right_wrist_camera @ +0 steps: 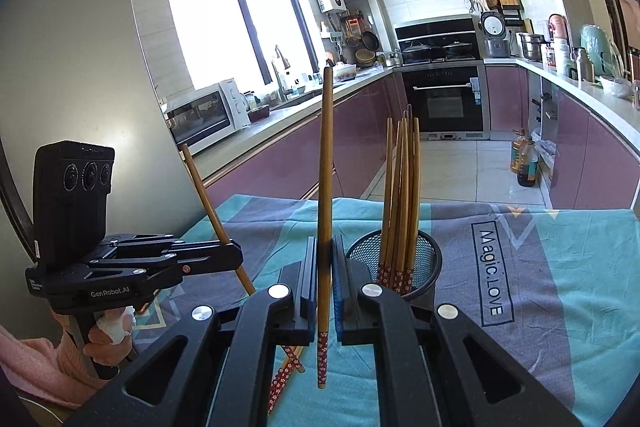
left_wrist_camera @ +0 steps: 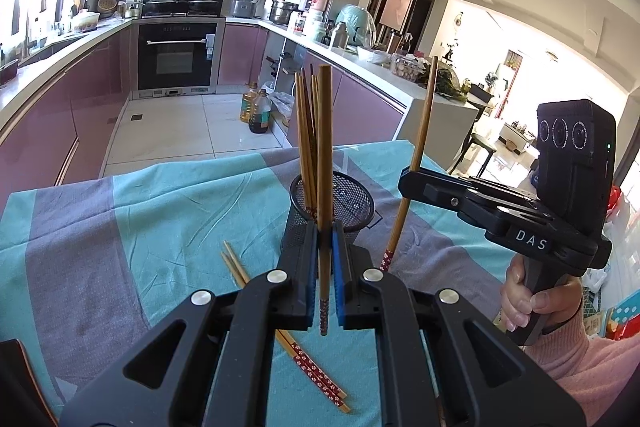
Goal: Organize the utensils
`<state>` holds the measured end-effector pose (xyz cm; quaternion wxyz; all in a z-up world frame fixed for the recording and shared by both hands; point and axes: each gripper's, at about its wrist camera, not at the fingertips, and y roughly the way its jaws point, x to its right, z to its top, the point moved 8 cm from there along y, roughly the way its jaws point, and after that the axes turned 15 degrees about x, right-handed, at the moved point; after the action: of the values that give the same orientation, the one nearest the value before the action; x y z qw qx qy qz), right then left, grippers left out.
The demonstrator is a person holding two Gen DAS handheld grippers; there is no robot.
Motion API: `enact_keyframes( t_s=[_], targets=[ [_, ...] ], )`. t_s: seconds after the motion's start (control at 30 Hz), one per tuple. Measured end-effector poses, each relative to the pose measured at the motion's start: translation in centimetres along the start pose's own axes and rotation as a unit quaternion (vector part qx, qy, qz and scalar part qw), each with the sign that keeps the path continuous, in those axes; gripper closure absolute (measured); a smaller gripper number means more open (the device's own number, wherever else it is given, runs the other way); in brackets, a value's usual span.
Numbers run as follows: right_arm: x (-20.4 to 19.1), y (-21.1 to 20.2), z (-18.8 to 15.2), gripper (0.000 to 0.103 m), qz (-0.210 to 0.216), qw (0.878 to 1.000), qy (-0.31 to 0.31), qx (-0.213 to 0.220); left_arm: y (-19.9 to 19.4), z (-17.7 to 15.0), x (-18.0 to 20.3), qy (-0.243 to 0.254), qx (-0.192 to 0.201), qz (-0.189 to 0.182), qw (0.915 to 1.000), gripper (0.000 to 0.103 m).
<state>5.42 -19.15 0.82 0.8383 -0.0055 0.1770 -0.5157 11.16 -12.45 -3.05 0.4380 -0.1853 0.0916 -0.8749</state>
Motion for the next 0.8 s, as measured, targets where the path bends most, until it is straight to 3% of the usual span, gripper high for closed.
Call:
enact_keyframes(
  t_s=[0.8],
  targets=[
    [1.0,0.4,3.3,0.097,-0.002,1.0,-0.012,0.027,0.2,3.8,0.5,0.015,0.033,-0.013,0.9993,0.096]
  ],
)
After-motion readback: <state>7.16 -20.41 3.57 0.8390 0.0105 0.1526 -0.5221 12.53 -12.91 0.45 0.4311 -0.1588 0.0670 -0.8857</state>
